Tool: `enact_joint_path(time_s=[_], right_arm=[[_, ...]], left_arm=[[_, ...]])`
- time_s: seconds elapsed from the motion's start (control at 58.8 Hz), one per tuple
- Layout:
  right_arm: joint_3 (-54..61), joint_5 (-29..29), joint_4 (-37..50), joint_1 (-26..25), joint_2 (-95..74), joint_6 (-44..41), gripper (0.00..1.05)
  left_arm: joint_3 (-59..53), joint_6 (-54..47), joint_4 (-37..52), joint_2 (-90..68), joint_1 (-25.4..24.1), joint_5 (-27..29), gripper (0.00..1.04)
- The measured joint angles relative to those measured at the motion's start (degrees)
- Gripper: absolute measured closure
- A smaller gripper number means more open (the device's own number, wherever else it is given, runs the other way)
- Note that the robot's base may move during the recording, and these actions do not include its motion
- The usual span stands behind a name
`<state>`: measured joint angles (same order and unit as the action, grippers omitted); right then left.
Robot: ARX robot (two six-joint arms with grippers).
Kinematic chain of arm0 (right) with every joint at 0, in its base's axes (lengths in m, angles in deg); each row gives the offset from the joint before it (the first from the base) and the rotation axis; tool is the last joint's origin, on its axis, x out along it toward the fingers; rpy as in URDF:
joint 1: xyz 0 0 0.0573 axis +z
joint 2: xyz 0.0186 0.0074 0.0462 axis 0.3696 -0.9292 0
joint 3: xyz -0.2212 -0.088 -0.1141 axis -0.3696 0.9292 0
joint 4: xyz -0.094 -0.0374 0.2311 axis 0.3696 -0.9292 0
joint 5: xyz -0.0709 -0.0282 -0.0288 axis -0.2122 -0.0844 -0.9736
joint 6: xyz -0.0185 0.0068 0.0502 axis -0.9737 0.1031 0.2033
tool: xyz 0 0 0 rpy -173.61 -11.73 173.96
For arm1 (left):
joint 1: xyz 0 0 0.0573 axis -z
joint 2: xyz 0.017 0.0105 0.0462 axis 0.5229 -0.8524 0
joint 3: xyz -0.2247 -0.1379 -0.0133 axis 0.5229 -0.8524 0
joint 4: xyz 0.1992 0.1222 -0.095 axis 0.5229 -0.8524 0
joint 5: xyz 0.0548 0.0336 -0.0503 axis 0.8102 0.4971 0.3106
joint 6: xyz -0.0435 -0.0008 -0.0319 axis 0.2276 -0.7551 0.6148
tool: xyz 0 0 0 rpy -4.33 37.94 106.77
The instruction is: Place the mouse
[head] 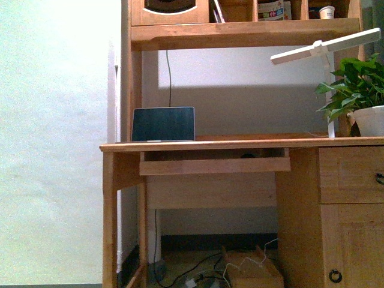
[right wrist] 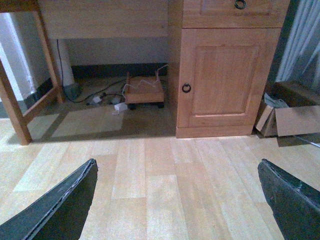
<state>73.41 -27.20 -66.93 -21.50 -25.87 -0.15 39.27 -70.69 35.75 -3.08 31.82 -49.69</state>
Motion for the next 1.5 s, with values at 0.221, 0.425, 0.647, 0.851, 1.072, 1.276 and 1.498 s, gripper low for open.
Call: enact_joint_path(time_s=[0.221,0.425,0.647,0.851,1.072,1.276,1.498], right_arm=[[0.0,0.0,0.0,0.0,0.0,0.0,0.08],[0.0,0.0,0.0,0.0,0.0,0.0,0.08],[0.0,0.0,0.0,0.0,0.0,0.0,0.08],[0.0,0.0,0.0,0.0,0.0,0.0,0.08],[0.0,0.0,0.0,0.0,0.0,0.0,0.08],[0.0,0.0,0.0,0.0,0.0,0.0,0.08],[0.0,0.0,0.0,0.0,0.0,0.0,0.08]], left_arm=[[0.0,0.0,0.0,0.0,0.0,0.0,0.08],[0.0,0.0,0.0,0.0,0.0,0.0,0.08],[0.0,0.0,0.0,0.0,0.0,0.0,0.08],[0.0,0.0,0.0,0.0,0.0,0.0,0.08],[0.0,0.0,0.0,0.0,0.0,0.0,0.08],[0.0,0.0,0.0,0.0,0.0,0.0,0.08],[0.0,0.0,0.0,0.0,0.0,0.0,0.08]])
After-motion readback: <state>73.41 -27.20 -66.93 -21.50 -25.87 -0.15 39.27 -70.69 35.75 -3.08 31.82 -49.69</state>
